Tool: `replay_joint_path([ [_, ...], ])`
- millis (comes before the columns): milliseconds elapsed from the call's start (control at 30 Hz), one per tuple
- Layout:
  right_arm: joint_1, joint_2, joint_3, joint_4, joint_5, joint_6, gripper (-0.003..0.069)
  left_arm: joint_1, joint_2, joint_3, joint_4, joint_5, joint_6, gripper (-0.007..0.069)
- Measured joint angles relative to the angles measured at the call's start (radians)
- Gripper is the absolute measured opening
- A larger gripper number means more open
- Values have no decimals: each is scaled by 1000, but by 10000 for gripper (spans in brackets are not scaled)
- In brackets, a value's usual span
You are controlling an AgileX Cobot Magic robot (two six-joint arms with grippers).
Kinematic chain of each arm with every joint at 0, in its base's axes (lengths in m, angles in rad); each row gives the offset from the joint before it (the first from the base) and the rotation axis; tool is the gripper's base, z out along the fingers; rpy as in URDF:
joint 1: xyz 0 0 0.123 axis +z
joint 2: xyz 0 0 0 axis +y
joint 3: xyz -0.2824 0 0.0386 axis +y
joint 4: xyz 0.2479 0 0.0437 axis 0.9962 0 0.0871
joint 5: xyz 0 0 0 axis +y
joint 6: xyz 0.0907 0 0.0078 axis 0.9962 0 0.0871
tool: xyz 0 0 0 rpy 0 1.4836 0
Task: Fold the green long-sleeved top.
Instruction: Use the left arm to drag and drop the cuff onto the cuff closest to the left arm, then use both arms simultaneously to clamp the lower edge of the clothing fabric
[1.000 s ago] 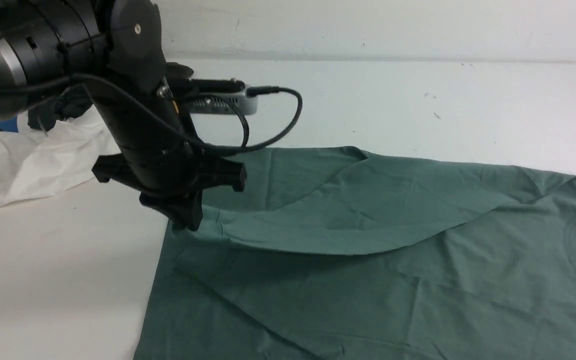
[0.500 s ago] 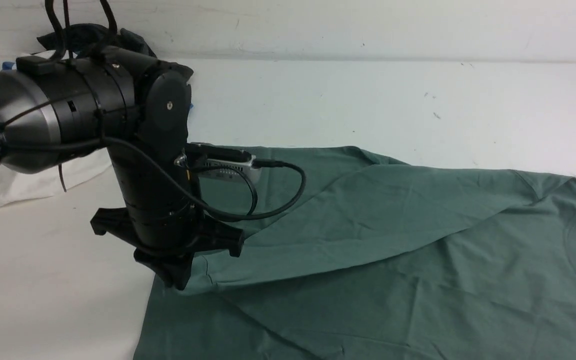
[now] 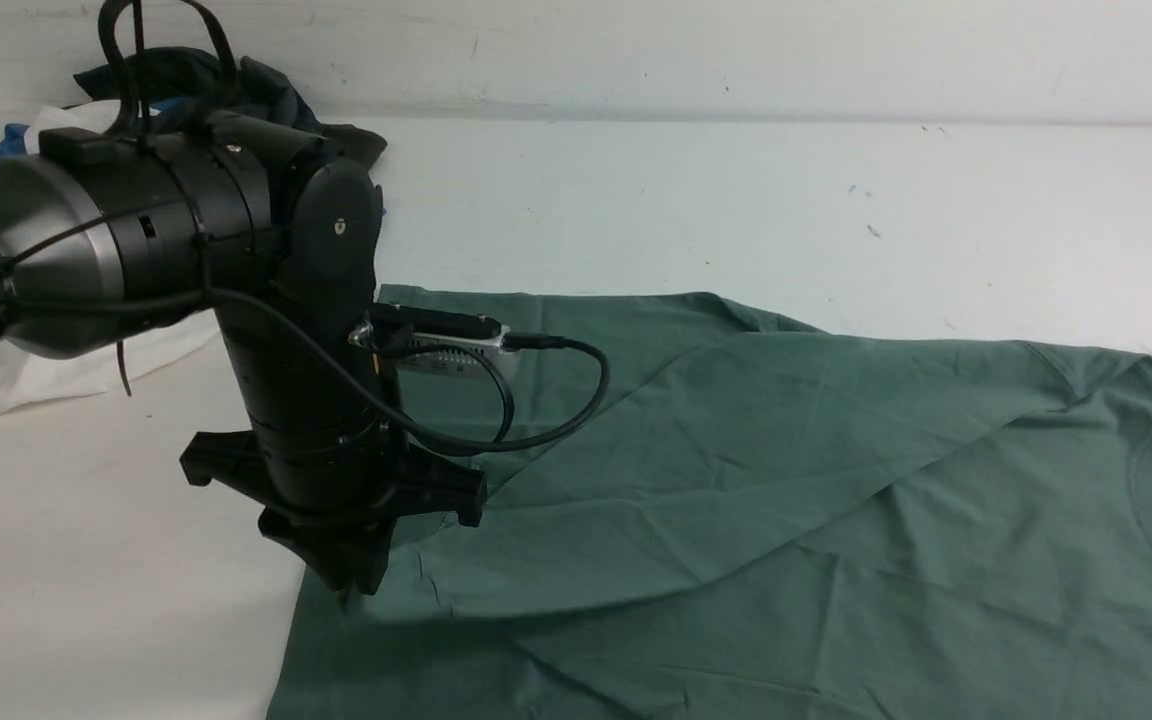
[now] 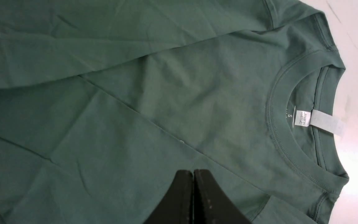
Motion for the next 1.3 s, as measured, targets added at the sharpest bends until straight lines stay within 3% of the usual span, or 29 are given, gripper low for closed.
replay_joint_path([
  [67,0,0,0,6,-1,0,2,-6,-1,5,13,0,7,198],
  [167,0,1,0,26,-1,-10,2,-22,-20,54,9,-12,8,201],
  [267,0,5,0,65,4,-38,2,-35,-66,156,-1,-17,2,136],
  [367,0,35,0,137,39,-111,2,-36,-154,336,-4,-16,-48,20],
  [567,0,134,0,228,58,-218,2,-46,-280,567,-63,-112,-147,-4],
  [733,0,194,0,252,50,-241,2,-69,-300,640,-91,-194,-167,4],
  [900,0,218,0,262,42,-248,2,-99,-300,712,-94,-323,-168,96],
  [967,0,218,0,264,41,-257,2,-102,-300,728,-93,-360,-170,207],
  [1167,0,218,0,264,41,-272,2,-103,-300,733,-23,-366,-260,444],
  [1300,0,218,0,268,41,-274,2,-103,-298,733,-16,-363,-299,491],
])
